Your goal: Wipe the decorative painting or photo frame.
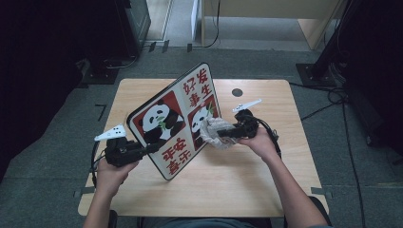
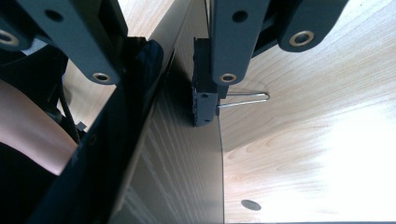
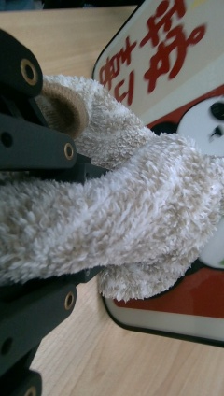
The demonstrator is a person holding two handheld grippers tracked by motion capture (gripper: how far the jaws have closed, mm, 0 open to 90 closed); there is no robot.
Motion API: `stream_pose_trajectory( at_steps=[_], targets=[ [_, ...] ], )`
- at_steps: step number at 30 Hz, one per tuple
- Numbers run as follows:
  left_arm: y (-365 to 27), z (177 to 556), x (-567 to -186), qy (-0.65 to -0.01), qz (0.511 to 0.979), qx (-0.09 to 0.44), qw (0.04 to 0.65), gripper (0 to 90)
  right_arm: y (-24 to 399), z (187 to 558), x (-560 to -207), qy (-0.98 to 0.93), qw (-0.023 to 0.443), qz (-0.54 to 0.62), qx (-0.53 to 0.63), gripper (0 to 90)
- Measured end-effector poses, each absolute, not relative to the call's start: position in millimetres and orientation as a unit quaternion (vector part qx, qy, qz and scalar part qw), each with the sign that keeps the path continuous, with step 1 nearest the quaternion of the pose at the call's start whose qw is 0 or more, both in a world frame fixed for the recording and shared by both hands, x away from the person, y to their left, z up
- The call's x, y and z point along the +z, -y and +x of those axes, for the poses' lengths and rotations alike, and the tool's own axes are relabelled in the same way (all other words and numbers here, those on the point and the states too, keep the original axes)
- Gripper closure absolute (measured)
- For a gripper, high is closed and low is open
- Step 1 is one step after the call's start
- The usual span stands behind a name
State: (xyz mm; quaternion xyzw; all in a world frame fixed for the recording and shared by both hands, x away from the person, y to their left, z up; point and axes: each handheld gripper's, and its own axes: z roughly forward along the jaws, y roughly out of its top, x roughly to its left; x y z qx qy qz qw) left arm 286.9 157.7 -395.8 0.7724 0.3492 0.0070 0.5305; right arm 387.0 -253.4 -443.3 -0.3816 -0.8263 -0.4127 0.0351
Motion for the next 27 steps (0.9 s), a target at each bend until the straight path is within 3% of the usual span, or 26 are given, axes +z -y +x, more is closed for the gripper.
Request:
stream_pose_trajectory(
  at_steps=[14,27],
  targets=[
    [-157.5,286.3,-394.6,-0.351,0.773,0.017,0.528,74.8,239.0,387.5,-398.7,0.828,0.021,-0.368,-0.421,66.6],
    [-157.5,286.2,-394.6,-0.353,0.772,0.018,0.529,75.1,209.3,395.4,-309.5,0.84,-0.012,-0.315,-0.442,66.5]
  ],
)
